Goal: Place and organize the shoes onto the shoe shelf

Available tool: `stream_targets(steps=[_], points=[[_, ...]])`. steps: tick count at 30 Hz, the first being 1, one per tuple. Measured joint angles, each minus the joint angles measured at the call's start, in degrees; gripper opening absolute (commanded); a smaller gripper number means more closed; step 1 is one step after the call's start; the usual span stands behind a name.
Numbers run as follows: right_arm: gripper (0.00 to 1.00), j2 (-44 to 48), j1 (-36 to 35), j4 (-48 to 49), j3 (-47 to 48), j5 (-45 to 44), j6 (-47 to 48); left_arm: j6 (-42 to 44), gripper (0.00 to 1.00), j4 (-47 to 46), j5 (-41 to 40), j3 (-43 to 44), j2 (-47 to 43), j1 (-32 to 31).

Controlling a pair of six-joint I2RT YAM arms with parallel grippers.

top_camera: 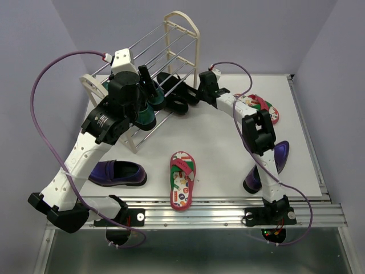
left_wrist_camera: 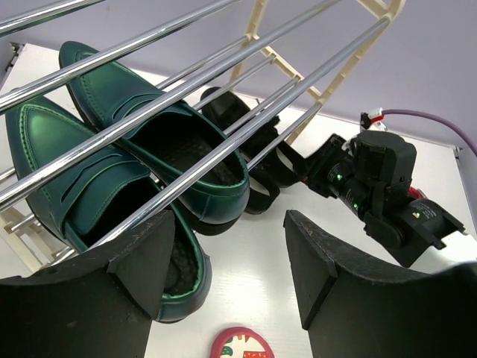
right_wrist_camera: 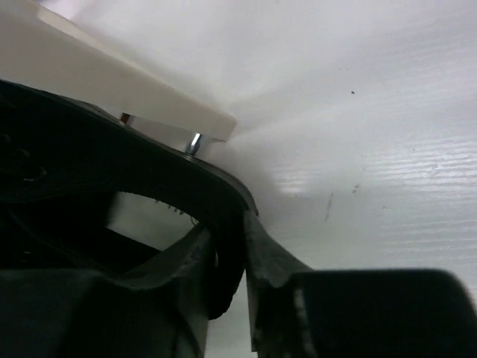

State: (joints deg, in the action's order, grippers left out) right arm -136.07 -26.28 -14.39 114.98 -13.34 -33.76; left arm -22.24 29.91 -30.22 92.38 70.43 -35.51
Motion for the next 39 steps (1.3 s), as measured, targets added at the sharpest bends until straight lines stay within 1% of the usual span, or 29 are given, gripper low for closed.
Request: stream_targets(steps=[3, 6, 8, 9, 13, 17, 21, 23, 28, 32, 35, 39], points=[[0.64, -0.1, 0.1, 3.1, 0.0, 0.9, -0.9, 0.0, 0.71, 0.0, 0.1, 0.0, 0.0, 0.0], [0.68, 0.0, 0.0, 5.6, 0.0, 2.2, -1.3, 0.0, 0.71, 0.0, 0.1, 0.0, 0.0, 0.0], [0.75, 0.3, -0.1, 6.2, -0.4, 3.1, -1.3, 0.0, 0.71, -0.1, 0.2, 0.0, 0.0, 0.0], [0.77, 0.8, -0.1, 6.5, -1.3, 3.6, -1.3, 0.0, 0.71, -0.1, 0.2, 0.0, 0.0, 0.0], [0.8, 4.6, -0.1, 7.9, -6.0, 5.0, -1.7, 0.0, 0.71, -0.1, 0.5, 0.0, 0.0, 0.0], [0.84, 11.0, -0.1, 9.5, -12.6, 5.9, -2.1, 0.0, 0.71, -0.2, 1.1, 0.0, 0.0, 0.0], [0.93, 18.7, -0.1, 11.5, -19.1, 6.1, -2.1, 0.0, 0.71, -0.5, 1.5, -0.3, 0.0, 0.0], [0.95, 22.1, -0.1, 12.3, -21.9, 6.3, -1.8, 0.0, 0.71, -0.8, 1.6, -0.9, -0.2, 0.0], [1.0, 33.7, -0.1, 14.3, -34.4, 8.0, 0.9, 0.1, 0.71, -0.6, 0.8, -4.8, -1.8, 0.0], [1.0, 42.6, -0.3, 13.7, -44.8, 11.0, 3.5, -0.3, 0.71, 0.4, -0.5, -10.1, -5.5, 0.0], [1.0, 49.7, -1.9, 11.2, -51.8, 12.3, 5.7, -1.3, 0.71, 1.7, -1.9, -14.0, -9.7, 0.0], [1.0, 55.7, -5.7, 8.3, -56.8, 12.8, 6.9, -4.5, 0.69, 5.4, -4.6, -16.7, -15.0, 0.0]])
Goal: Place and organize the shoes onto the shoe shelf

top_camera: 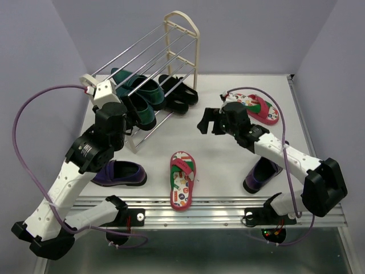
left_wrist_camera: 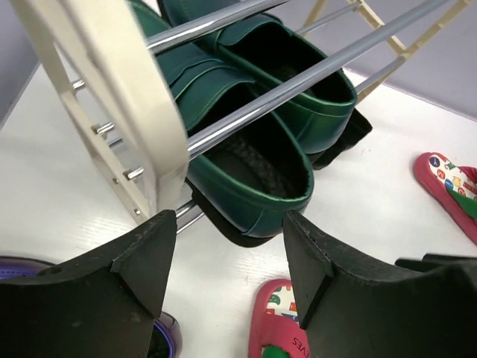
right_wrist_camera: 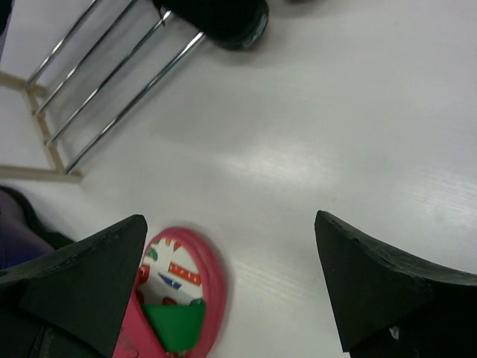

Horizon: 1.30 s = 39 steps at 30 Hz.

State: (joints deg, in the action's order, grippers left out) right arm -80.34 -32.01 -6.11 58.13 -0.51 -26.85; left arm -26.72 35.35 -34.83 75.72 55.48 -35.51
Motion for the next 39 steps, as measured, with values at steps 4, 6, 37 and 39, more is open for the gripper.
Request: stream_targets(steps=[4, 6, 37, 39], points=[[1.0, 2.2, -4.7, -1.8, -3.0, 0.4, 0.5, -4.6, 0.69, 3.0, -0.5, -2.6, -1.9, 0.0], [1.0, 1.9, -7.1, -2.8, -3.3, 0.4, 1.1, -6.4, 0.69, 4.0, -0.2, -4.2, -2.4, 0.0], [0.02, -6.8, -28.9, -4.5, -9.4, -10.3, 4.6, -5.6, 0.69, 3.4, -0.7, -0.7, 2.1, 0.0], [0.01, -5.5, -28.4, -5.5, -9.7, -14.0, 4.8, -5.2, 0.69, 3.4, -0.8, -0.3, 2.2, 0.0]])
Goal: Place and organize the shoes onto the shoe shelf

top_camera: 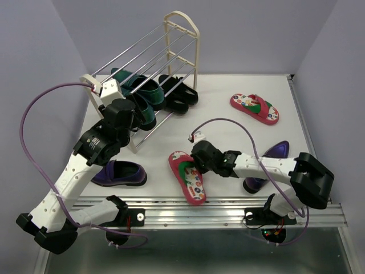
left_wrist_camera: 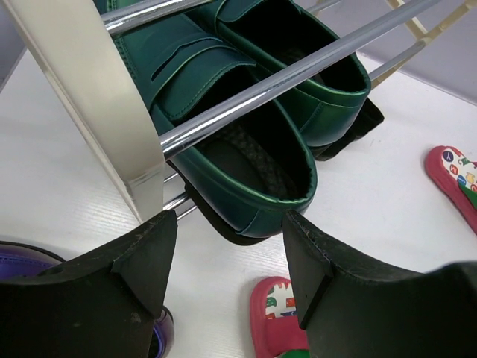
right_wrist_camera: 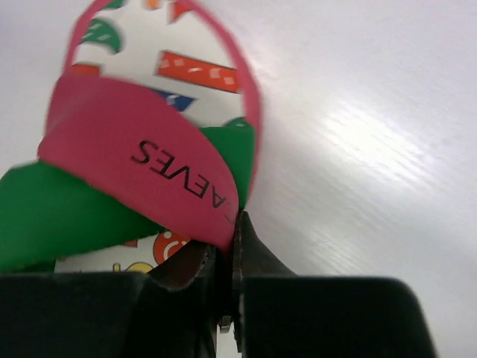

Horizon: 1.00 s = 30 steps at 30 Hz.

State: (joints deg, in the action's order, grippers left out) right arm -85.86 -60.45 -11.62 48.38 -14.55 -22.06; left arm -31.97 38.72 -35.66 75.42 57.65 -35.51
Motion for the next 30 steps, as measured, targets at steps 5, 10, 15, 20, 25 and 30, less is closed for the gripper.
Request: stream_targets(steps=[5, 10, 15, 20, 25, 30], points=[[0.01, 3.9, 8.7, -1.1, -0.9, -4.0, 0.6, 0.6, 0.69, -0.4, -0.1, 0.2, 0.1, 0.0], [0.01, 5.4, 20.3, -1.7, -0.4, -9.7, 3.6, 1.1, 0.69, -1.2, -0.1, 0.2, 0.5, 0.0], [0.01, 2.5, 28.0, -1.7, 2.4, -14.5, 5.4, 1.5, 0.69, -1.4, -0.1, 0.2, 0.6, 0.0], [0.6, -0.5, 30.8, -1.4, 3.7, -16.5, 5.9, 1.5, 0.69, -1.3, -0.4, 0.2, 0.6, 0.0], [1.0, -0.8, 31.3, -1.2, 4.1, -15.5, 5.1, 1.5, 0.69, -0.9, -0.5, 1.7, 0.4, 0.0], [1.0, 2.5, 31.0, -0.8, 4.4, -9.8, 4.5, 1.7, 0.69, -0.3, 0.0, 6.9, 0.3, 0.0]])
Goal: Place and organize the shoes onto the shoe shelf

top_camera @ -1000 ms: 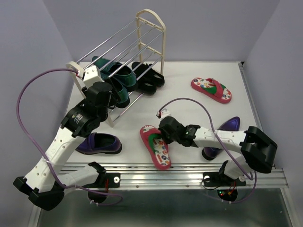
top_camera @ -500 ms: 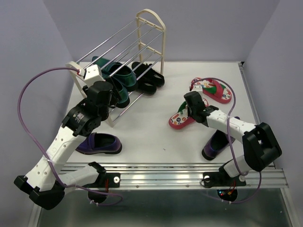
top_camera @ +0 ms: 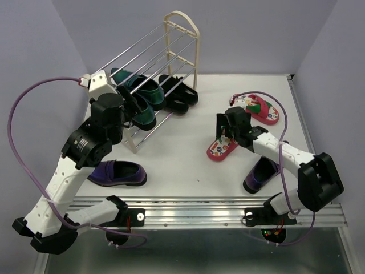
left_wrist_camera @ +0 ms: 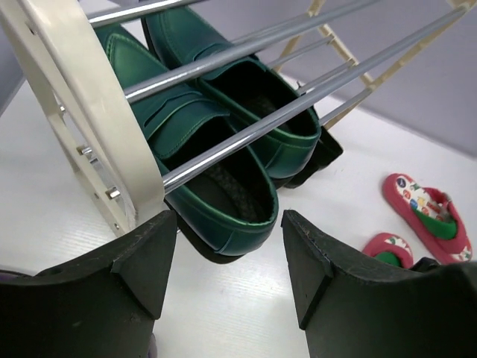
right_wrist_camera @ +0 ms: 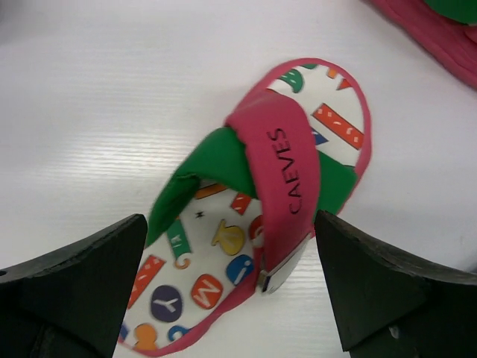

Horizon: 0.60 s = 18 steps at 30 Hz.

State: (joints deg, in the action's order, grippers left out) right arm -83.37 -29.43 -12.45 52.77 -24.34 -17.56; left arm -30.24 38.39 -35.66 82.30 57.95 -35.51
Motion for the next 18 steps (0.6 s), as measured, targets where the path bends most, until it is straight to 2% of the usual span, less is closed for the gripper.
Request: stream_targets(steps=[4, 9, 15, 18], points=[[1.0, 3.4, -3.7, 0.1, 0.8, 3.0, -1.0, 0.2, 0.69, 0.2, 0.0, 3.0, 0.0, 0.0], [1.0, 2.4, -16.9, 2.8, 5.8, 6.1, -2.4, 0.2, 0.69, 0.4, 1.3, 6.0, 0.5, 0.0], [1.0, -8.0, -29.2, 10.4, 13.5, 12.1, -5.0, 0.1, 0.69, 0.0, 1.8, 7.8, 0.3, 0.0], [1.0, -13.4, -32.0, 12.7, 16.6, 14.4, -5.9, -0.1, 0.69, 0.0, 1.8, 7.8, 0.0, 0.0]])
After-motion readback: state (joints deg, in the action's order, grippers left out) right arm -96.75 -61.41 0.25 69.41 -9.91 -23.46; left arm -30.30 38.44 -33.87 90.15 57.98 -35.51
